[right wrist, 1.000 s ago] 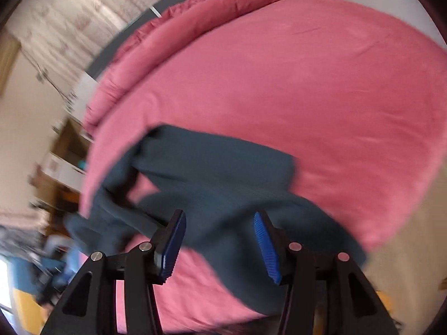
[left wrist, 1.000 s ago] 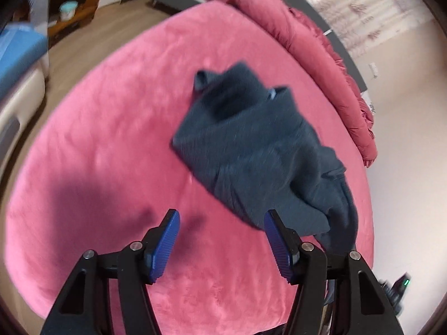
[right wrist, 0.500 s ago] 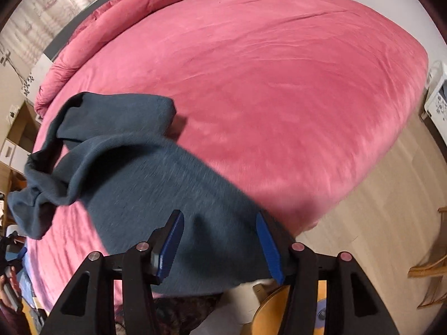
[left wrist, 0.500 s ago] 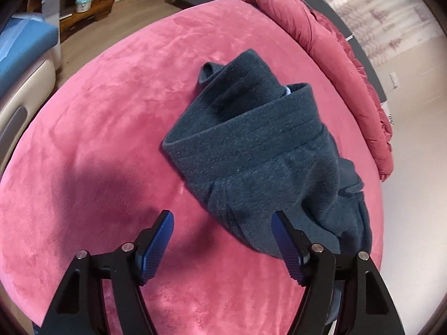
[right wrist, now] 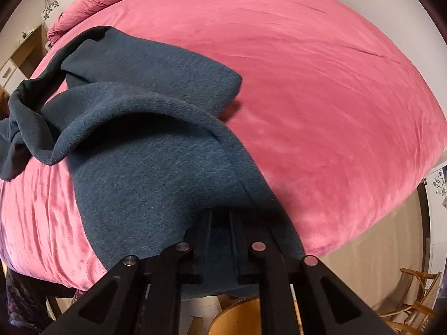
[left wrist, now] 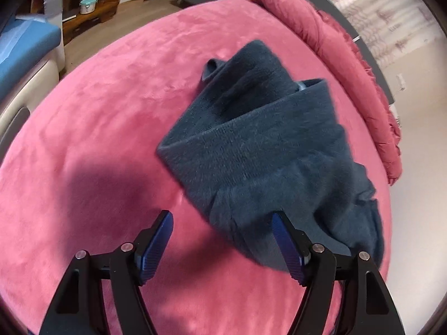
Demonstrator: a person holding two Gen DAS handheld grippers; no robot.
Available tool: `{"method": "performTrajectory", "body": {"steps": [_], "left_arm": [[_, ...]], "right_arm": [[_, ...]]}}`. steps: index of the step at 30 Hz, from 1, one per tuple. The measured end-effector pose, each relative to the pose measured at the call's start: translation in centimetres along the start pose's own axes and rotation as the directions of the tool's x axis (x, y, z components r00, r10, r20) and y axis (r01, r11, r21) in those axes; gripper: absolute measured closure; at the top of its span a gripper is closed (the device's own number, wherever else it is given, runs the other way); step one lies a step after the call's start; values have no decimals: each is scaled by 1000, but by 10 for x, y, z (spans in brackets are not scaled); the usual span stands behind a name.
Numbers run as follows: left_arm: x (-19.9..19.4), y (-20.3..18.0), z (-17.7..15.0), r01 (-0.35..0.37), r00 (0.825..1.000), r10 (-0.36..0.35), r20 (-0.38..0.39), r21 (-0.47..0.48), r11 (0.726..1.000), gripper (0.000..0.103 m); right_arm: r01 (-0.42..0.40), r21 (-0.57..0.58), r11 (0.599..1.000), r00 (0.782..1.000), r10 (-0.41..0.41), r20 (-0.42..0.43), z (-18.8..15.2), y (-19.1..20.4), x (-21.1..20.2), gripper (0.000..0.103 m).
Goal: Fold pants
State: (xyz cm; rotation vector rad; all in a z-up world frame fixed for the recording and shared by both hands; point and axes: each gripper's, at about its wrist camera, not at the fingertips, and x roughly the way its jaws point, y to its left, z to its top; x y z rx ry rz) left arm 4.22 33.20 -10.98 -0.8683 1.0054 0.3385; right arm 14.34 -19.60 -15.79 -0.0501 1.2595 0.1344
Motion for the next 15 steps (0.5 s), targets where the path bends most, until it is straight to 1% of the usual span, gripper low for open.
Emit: {"method": "performTrajectory", "body": {"steps": [1,2,3,4,5,6,7,11,15], "left_arm": [[6,1,1,2,1000,-3,-21,-30,1000,30],[11,2,2,16,999,-18,-35,-55,998,33],[15,1,3,28,999,-30,-29,-59,998,53],[16,-1,3,28,999,-29,-18,-46,999,69],[17,-2,4,29,999,-30,-18,-34,999,80],[16,-3,3,42,999,-43,-12,-37,998,87],[13,-3,3,57,998,-57,-3,-35,998,90],[-13,0,5,120,992,-119,36,-22,993,93],[-56,10,7,185,980,-184,79,-14,983,94]], "right_arm": [[2,1,1000,1000,-2,-2,1,0,0,91],[4,2,1000,1000,-4,-4,2,-1,0,91],[9,4,1000,1000,-9,-5,5,0,1,91],[13,3,1000,1000,-13,-6,6,-1,0,91],[17,2,1000,1000,-17,-7,8,-1,0,91],[21,1,1000,1000,-21,-5,10,-1,-1,92],[25,-1,1000,1000,-25,-2,12,-2,-3,96],[33,-17,999,999,-32,39,24,-3,-24,99],[56,-54,997,994,-50,101,35,-1,-56,100]]}}
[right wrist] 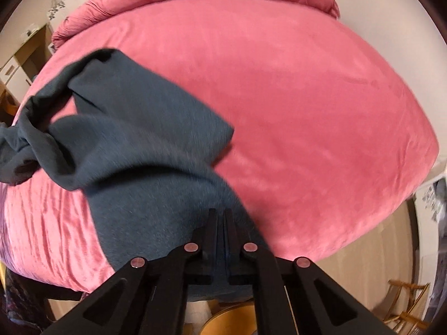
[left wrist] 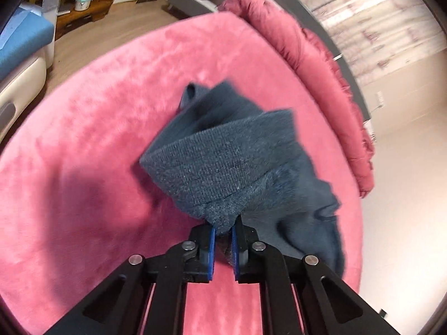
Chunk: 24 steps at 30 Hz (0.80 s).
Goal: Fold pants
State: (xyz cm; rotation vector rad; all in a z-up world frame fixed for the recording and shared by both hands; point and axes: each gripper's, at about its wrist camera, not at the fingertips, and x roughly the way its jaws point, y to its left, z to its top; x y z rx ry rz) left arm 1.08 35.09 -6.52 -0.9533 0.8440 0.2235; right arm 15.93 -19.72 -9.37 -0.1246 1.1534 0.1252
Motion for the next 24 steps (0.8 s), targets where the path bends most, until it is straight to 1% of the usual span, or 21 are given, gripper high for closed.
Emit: {"method": "performTrajectory", "body": {"steps": [3,5,7,8,9,10,11,12,14,15,17,19,21,22,23,24], "left_arm": [[-42,2,2,39,999,-39,27,-10,999,94],[-63,3,4,42,998,-41,46,-14,999,94],[-86,11,8,37,997,-35,68,-31,999,94],[-95,16,7,37,996,-35,77,-36,999,94],[-108,25,6,24,996,-20,91,-35,999,94],[-114,29,7,5,995,-1,98,-36,999,94],[-120,36,9,-12,994,16,105,-38,999,94],[-124,40,7,-23,993,28,112,-43,999,94],[-131,54,6,-59,991,65,114,-58,997,94],[-135,60,5,-78,990,85,113,-63,995,94],[-141,75,4,-114,987,123,108,-88,990,94],[-145,83,2,-128,985,138,107,-96,987,94],[-145,87,1,-141,982,152,113,-99,985,94],[-144,91,0,-152,981,163,110,-98,983,94],[-142,91,-1,-157,980,168,107,-98,983,94],[-142,92,-3,-162,979,172,106,-96,982,94]], "right_arm": [[5,-3,1000,999,-5,41,3,-5,-23,100],[-3,6,1000,998,2,63,2,-14,-33,100],[-26,8,1000,997,26,70,3,-15,-42,100],[-56,10,998,995,55,82,5,-14,-44,100],[-99,14,995,992,98,75,3,-15,-45,94],[-124,20,992,991,122,57,-1,-14,-42,73],[-135,25,990,990,135,35,-8,-10,-38,63],[-144,28,989,989,144,16,-12,-8,-34,57],[-154,49,987,987,156,-34,-28,-11,-23,57],[-153,77,985,986,158,-57,-38,-16,-18,57],[-168,144,975,981,180,-68,-53,-26,-13,57],[-198,233,952,971,223,-84,-71,-37,-8,57],[-166,216,962,977,190,-95,-91,-37,-4,57],[-162,239,957,976,192,-107,-101,-41,-2,57],[-188,311,932,966,233,-113,-110,-48,2,57],[-258,447,857,938,333,-96,-124,-62,9,57]]}}
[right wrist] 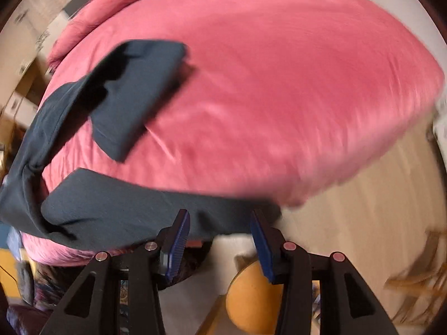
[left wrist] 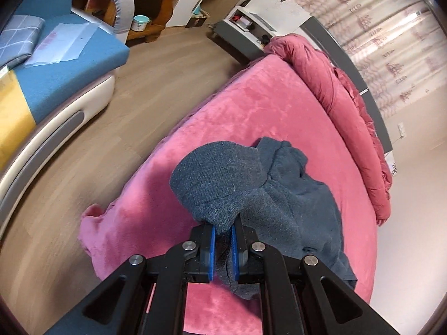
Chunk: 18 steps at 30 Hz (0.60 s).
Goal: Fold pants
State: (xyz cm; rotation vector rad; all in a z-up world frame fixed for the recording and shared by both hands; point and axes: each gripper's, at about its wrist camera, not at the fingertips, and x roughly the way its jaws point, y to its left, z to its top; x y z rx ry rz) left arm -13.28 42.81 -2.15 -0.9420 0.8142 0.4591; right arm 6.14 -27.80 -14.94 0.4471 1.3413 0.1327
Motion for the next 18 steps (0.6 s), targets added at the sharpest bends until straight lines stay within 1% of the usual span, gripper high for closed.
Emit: {"method": "performTrajectory", "body": {"steps": [1,2,3,4,5,6,7,8,9,10,11,13,14,15,16,18], "left_arm": [[2,0,-1,-10,1000,10,0,8,1000,94],[4,-2,-2,-22,1000,22,-2,10,1000,94],[6,1,-2,-24,1000,24,-9,-6,1000,94],[7,2,-2,-21,1000,21,-11,-13,1000,94],[7,2,-3,-27,1000,26,-10,-13,1000,94],[8,3,-3,-32,999,32,-12,-17,999,94],[9,4,-4,-31,999,30,-13,-22,999,94],[9,5,-5,-30,999,29,-12,-25,999,94],[8,6,-6,-31,999,31,-12,-24,999,94],[8,7,-7,-30,999,30,-12,-23,999,94],[8,6,-7,-29,1000,29,-12,-22,999,94],[7,8,-9,-28,1000,28,-13,-16,999,94],[6,8,-9,-26,1000,26,-13,-12,1000,94],[6,9,-10,-26,1000,26,-13,-10,1000,94],[5,11,-10,-23,1000,23,-19,-16,1000,94],[3,13,-11,-9,1000,8,-23,-30,1000,94]], "right_arm": [[-90,103,991,996,91,-9,-7,-15,3,54],[-136,163,977,991,136,10,-14,-26,6,52],[-157,227,961,988,150,48,-21,-37,8,51],[-192,285,939,981,181,63,-25,-45,11,50],[-271,354,895,962,258,86,-29,-54,18,50],[-311,385,869,950,290,113,-31,-58,22,50],[-354,428,832,935,320,152,-32,-62,28,50],[-387,459,800,922,347,172,-33,-64,36,50],[-425,494,758,904,380,195,-33,-67,44,50],[-438,530,726,898,375,229,-33,-71,50,50],[-428,534,729,904,356,237,-31,-69,52,51],[-382,498,779,924,308,227,-26,-58,48,84],[-349,468,812,936,274,222,-23,-50,42,86],[-312,424,850,946,234,225,-19,-41,32,98],[-289,390,874,949,210,234,-17,-34,20,98],[-280,321,905,941,193,277,-8,-21,-12,99]]}}
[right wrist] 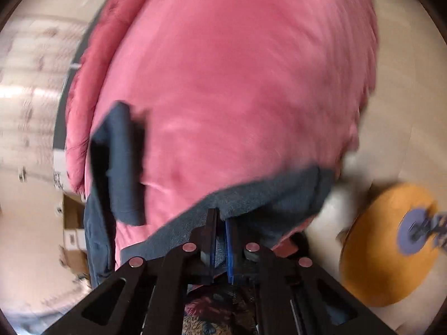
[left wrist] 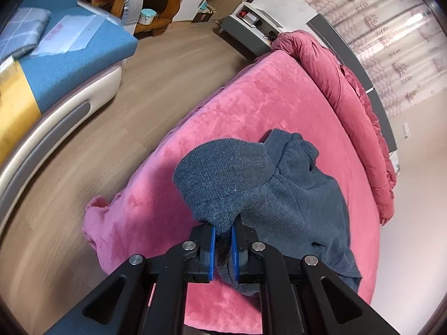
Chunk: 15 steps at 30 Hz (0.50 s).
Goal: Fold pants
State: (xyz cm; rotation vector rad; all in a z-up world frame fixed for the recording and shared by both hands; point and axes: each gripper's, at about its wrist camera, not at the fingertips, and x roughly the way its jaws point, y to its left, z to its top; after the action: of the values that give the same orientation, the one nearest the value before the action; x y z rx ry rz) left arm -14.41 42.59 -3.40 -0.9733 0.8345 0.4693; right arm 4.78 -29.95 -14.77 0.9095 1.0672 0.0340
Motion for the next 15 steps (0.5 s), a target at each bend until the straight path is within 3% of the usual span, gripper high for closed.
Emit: {"method": "performTrajectory", "body": {"steps": [5,7,9,11,12,13,15], "left_arm": [[-4,2,2,-1,1000,0,-13,-20,1000,94],[-4,4,5,-19,1000,18,-13,-25,999,94],[3,5,8,-75,997,75,-31,-14,997,94],[19,10,9,-131,989,128,-73,-44,990,94],[26,10,9,-169,983,166,-74,-33,985,94],[33,9,8,-192,980,189,-70,-33,981,94],[40,8,6,-199,978,195,-74,-44,979,93]], "right_arm": [[18,-145,989,991,1,131,25,60,-48,99],[159,-163,974,974,-128,187,43,82,-52,99],[288,-194,938,940,-238,243,67,104,-47,99],[317,-161,935,940,-287,182,91,106,-25,97],[320,-141,937,938,-293,183,100,106,-10,92],[301,-151,941,947,-276,165,105,107,-1,81],[170,-114,979,984,-164,68,105,108,23,75]]}}
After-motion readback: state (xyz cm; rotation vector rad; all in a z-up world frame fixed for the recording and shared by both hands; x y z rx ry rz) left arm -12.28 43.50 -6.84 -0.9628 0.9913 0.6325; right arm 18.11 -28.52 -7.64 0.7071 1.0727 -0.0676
